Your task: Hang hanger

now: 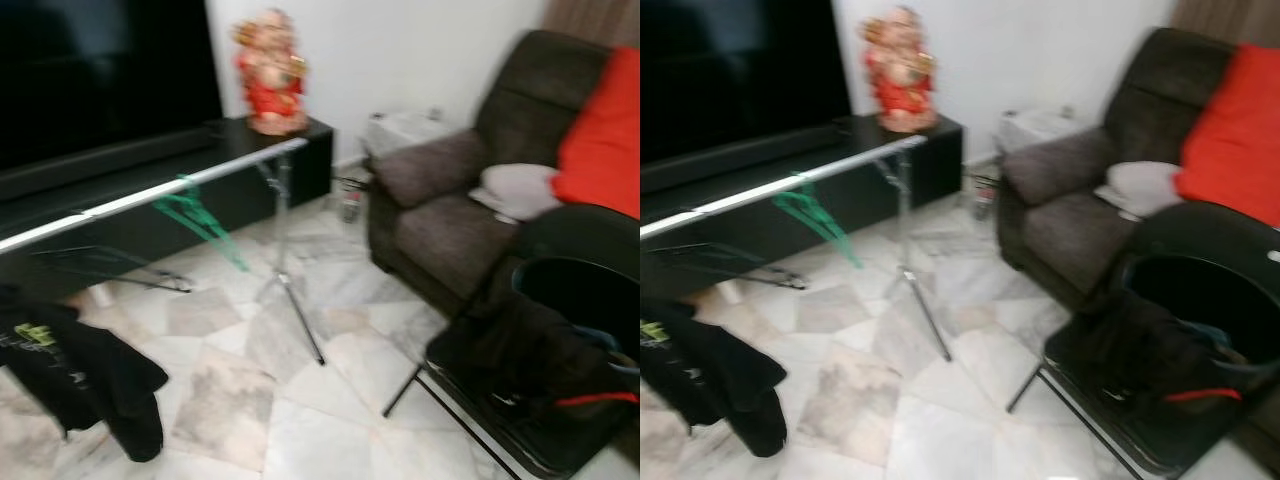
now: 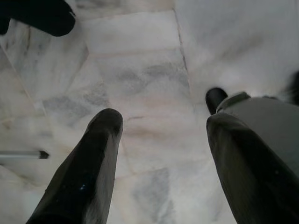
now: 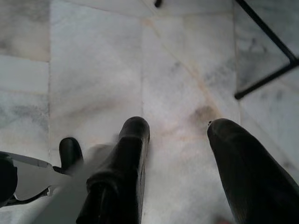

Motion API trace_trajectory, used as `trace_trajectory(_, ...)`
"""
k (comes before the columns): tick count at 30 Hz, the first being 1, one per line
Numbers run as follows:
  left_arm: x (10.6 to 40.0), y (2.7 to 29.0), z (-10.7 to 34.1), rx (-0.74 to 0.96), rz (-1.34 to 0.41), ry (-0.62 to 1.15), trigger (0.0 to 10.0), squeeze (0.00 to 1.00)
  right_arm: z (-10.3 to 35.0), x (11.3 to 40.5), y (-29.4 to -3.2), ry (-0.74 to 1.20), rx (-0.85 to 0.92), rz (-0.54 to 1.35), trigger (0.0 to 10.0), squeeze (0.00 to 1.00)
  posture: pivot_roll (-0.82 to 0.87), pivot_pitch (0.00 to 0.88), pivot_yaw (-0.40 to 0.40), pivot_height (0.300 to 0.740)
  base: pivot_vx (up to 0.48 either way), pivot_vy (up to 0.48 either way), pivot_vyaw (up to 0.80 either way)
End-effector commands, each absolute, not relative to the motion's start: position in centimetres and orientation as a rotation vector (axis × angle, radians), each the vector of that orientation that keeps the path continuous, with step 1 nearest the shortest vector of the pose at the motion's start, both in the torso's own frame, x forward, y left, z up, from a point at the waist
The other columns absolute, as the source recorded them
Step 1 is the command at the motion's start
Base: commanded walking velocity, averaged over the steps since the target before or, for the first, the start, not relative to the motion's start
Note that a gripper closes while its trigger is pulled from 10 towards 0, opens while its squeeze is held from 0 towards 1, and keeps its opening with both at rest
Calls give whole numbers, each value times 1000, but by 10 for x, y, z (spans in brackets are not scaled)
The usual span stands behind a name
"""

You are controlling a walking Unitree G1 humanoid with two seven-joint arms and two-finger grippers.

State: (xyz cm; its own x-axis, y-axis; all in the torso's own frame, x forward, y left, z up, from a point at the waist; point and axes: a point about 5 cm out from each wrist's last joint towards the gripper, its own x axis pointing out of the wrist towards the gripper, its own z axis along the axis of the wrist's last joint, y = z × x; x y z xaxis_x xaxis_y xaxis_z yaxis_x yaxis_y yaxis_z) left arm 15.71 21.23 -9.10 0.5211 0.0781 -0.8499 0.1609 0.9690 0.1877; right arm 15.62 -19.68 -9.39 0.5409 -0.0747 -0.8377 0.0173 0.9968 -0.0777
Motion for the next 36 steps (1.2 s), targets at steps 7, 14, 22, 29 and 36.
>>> trace_trajectory(7,148,215,-94,239,-35,1061,10000,0,-94,155,-199,1002,-67,-59,10000,0,-62,0,47,740,0,-69,-788)
trace_trajectory(14,144,222,-95,205,-2,1067,10000,0,-94,156,-199,998,-67,-58,10000,0,-59,0,45,740,0,0,-787)
trace_trajectory(22,147,218,-94,203,-13,1062,10000,0,-93,158,-199,980,-64,-58,10000,0,-58,0,45,740,145,0,-120)
trace_trajectory(29,152,212,-94,195,-21,1050,10000,0,-92,159,-199,976,-60,-62,10000,0,-58,0,45,740,341,0,0)
trace_trajectory(36,153,213,-93,198,-23,1050,10000,0,-92,159,-199,977,-61,-62,10000,0,-57,0,45,740,344,0,0)
